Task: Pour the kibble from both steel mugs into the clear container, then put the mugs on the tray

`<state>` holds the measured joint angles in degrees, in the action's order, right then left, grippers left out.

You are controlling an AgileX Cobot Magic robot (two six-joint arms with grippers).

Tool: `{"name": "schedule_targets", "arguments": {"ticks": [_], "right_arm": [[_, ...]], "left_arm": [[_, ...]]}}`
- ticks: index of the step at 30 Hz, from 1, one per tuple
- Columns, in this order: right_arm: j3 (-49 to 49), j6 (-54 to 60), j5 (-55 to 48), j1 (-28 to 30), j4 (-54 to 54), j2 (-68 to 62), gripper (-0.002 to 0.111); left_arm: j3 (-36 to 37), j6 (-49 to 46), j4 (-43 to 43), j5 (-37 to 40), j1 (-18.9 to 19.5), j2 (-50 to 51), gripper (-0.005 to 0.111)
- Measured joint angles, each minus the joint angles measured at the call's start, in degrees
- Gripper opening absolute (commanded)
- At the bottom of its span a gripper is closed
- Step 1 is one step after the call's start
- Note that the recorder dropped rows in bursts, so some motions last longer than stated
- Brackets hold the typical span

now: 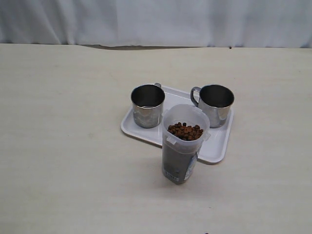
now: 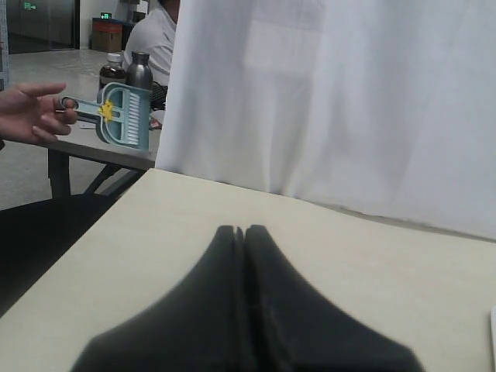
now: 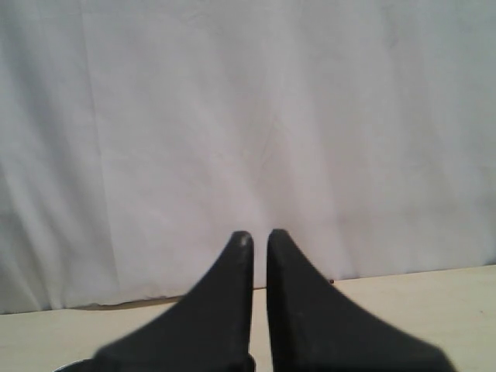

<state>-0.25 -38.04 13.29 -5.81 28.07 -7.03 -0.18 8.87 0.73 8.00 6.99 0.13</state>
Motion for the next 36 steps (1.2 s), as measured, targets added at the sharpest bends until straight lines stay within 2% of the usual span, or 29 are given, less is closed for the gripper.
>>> {"name": "schedule_targets", "arguments": {"ticks": [3, 10, 25, 28, 33, 36], "right_arm": [[0.0, 1.6, -1.1, 0.0, 0.0, 0.1, 0.005], [0.0, 2.3, -16.3, 0.0, 0.0, 6.5, 0.005], [0.0, 2.6, -16.8, 0.0, -0.1, 6.9, 0.005], [0.0, 9.3, -16.8, 0.0, -6.6, 6.9, 0.005], [0.0, 30.7, -17.6, 0.0, -23.7, 6.9, 0.005], [0.0, 34.5, -18.5, 0.0, -26.7, 6.9, 0.005]], "left_arm": [[0.0, 0.0, 0.0, 0.0, 0.0, 0.0, 0.0], [0.0, 0.0, 0.0, 0.0, 0.0, 0.0, 0.0], [0.0, 0.0, 0.0, 0.0, 0.0, 0.0, 0.0], [0.0, 0.0, 0.0, 0.0, 0.0, 0.0, 0.0], [0.0, 0.0, 0.0, 0.0, 0.0, 0.0, 0.0], [0.0, 0.0, 0.0, 0.0, 0.0, 0.0, 0.0]]}}
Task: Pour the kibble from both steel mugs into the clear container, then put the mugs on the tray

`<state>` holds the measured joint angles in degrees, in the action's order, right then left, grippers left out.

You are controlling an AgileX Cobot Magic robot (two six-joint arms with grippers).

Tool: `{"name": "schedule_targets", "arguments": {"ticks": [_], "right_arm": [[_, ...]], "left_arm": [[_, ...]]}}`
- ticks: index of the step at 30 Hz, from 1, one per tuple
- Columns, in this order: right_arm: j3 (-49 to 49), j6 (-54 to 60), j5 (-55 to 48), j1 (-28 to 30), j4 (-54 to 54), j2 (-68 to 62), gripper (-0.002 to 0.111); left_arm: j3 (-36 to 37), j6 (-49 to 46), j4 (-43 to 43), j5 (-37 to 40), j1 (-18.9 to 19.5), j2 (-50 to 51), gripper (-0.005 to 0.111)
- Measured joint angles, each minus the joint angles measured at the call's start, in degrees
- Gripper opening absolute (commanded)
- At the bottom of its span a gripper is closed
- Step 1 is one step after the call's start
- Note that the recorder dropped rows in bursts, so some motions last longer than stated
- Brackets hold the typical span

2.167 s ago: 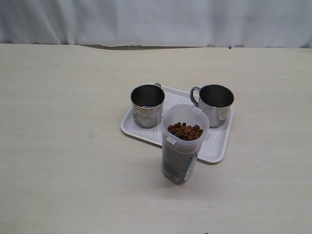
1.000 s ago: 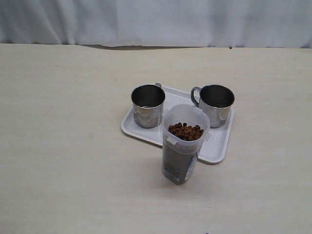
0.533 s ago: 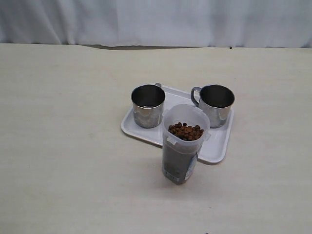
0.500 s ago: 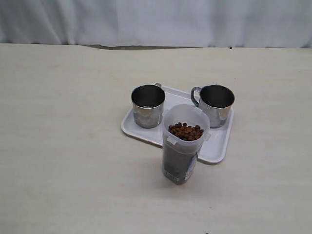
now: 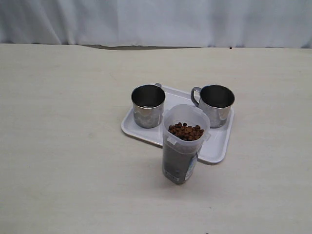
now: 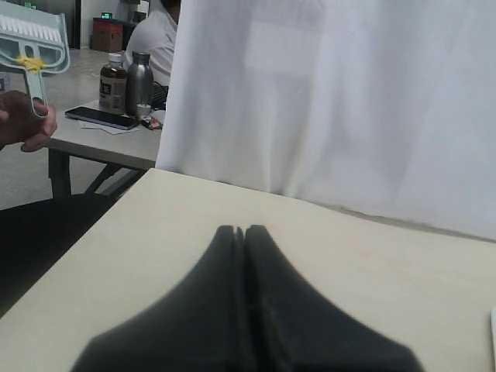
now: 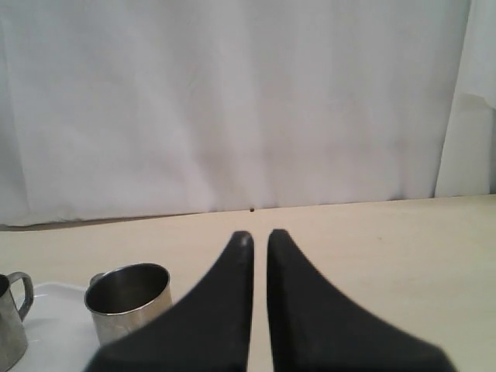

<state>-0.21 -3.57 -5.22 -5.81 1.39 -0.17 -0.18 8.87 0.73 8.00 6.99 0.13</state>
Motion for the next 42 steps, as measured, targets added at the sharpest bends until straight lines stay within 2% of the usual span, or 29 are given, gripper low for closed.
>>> {"name": "schedule_targets", "arguments": {"ticks": [23, 25, 30, 42], "right_arm": [[0.0, 0.4, -0.4, 0.0, -1.4, 0.0, 0.005], [0.0, 0.4, -0.4, 0.0, -1.4, 0.0, 0.005], [0.0, 0.4, -0.5, 0.0, -1.4, 0.0, 0.005], [0.0, 0.4, -0.5, 0.0, -1.4, 0.0, 0.005]], "left_arm": [[0.0, 0.0, 0.0, 0.0, 0.0, 0.0, 0.0], [0.0, 0.0, 0.2, 0.0, -0.8, 0.0, 0.0], [0.0, -1.0, 5.4, 0.0, -11.0, 0.0, 0.0], [0.0, -1.2, 5.7, 1.0, -11.7, 0.0, 0.0]]}}
